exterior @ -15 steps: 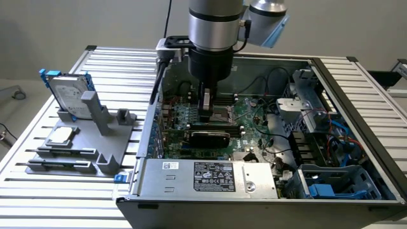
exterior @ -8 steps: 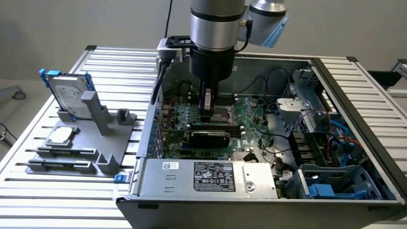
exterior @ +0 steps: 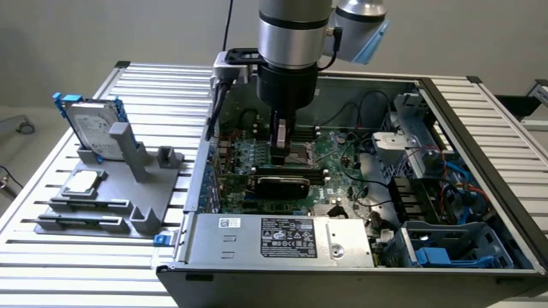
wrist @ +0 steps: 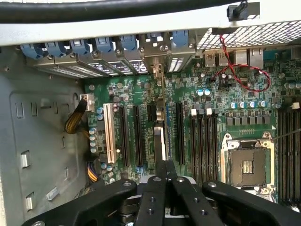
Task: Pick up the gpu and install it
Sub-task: 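Press down on the gpu until it lock into place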
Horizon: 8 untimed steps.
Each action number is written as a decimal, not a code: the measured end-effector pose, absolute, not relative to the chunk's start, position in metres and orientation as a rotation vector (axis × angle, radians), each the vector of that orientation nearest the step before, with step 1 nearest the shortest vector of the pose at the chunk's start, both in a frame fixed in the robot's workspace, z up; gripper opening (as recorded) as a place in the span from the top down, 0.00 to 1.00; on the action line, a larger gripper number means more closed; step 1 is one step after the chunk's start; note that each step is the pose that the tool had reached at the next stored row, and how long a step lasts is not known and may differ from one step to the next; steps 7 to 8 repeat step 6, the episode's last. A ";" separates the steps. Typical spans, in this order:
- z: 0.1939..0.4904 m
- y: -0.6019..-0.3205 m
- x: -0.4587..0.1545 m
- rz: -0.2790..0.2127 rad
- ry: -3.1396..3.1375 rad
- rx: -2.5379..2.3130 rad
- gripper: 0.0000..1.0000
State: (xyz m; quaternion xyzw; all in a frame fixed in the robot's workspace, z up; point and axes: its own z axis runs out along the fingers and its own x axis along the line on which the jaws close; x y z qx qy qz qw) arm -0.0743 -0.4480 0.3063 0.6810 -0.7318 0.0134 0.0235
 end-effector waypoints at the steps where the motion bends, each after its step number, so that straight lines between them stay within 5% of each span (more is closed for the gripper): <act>1: 0.306 -0.448 -0.074 0.041 -2.265 2.108 0.89; 8: 0.306 -0.448 -0.073 0.040 -2.264 2.108 0.89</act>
